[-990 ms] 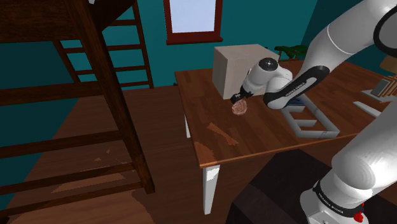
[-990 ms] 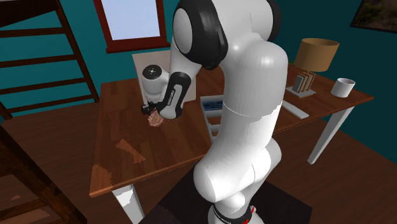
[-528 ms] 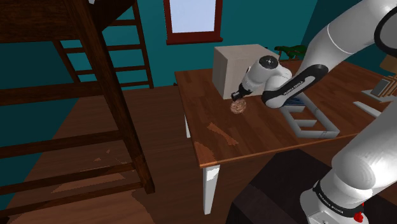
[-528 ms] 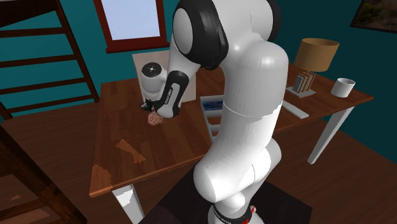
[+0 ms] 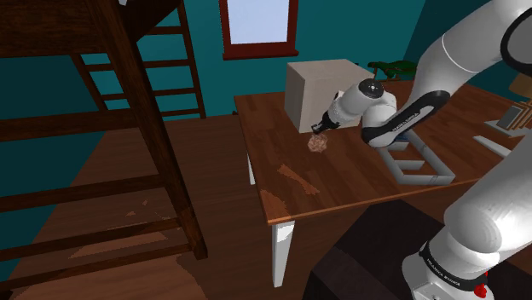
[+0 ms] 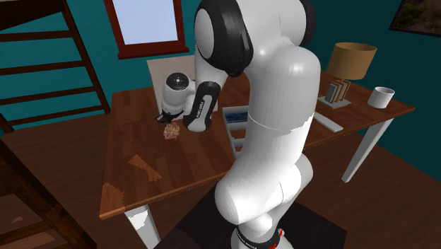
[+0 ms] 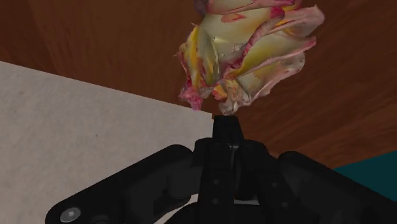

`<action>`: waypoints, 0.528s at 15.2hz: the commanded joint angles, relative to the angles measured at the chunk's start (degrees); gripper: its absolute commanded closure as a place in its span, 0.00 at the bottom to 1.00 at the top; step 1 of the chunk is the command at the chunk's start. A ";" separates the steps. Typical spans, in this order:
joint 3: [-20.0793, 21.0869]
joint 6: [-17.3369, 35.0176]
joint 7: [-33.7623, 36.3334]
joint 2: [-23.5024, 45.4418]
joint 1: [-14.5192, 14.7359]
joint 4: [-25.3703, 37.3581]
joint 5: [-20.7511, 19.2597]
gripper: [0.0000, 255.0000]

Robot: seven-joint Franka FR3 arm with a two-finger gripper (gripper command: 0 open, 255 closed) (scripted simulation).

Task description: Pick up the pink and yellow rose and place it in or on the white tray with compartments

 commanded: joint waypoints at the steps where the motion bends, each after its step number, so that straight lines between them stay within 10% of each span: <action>1: 0.07 -0.27 -0.53 0.06 -0.07 -0.06 0.96 0.00; 2: -7.21 2.79 -62.21 -3.08 17.46 -8.60 71.26 0.00; 3: -60.18 1.41 -49.79 -8.18 64.89 -10.27 51.64 0.00; 4: -46.01 -1.51 -89.88 -10.29 58.30 -10.14 98.24 0.00; 6: -62.71 -5.06 -69.05 -22.26 64.16 -14.91 63.90 0.00; 8: -63.65 -4.81 -74.03 -21.95 66.10 -14.70 69.77 0.00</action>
